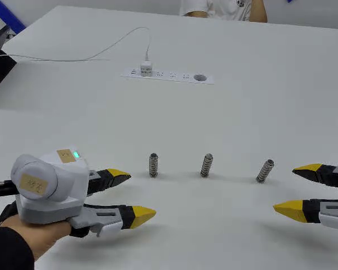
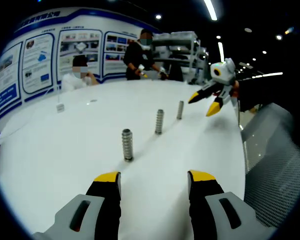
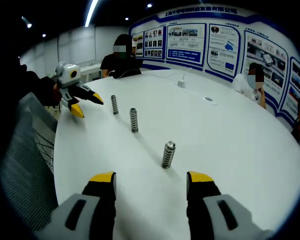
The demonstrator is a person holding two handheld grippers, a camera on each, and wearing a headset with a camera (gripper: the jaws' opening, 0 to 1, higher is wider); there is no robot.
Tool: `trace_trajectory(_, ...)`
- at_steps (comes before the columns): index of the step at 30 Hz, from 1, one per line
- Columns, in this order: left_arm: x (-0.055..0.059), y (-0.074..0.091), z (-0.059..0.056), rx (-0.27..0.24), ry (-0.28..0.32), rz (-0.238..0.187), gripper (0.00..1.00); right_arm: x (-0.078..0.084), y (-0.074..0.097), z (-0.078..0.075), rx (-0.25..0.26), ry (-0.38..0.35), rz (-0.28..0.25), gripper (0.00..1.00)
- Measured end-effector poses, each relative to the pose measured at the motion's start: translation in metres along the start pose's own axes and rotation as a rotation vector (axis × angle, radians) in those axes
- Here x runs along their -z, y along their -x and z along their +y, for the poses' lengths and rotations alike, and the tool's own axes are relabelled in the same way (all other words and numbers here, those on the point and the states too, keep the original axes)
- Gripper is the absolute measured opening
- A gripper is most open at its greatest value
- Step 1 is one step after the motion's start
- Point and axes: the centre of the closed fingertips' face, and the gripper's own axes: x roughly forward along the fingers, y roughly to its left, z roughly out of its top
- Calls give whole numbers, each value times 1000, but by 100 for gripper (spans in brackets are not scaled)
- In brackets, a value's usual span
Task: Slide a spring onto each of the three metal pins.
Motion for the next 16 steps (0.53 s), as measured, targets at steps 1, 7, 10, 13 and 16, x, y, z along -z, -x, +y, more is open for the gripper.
trace_trajectory(1,0,0,0,0,0,0,55,0,0,0,0,-1,0,58)
trace_trajectory(7,1,0,0,0,3,1,55,1,-1,1,-2,-2,4,58)
trace_trajectory(10,0,0,1,-1,5,-1,55,1,-2,1,-3,-4,2,58)
trace_trajectory(13,0,0,1,-2,5,-2,55,0,-2,1,-3,-4,0,58)
trace_trajectory(16,1,0,1,-2,6,-1,55,1,-2,1,-3,-5,2,58)
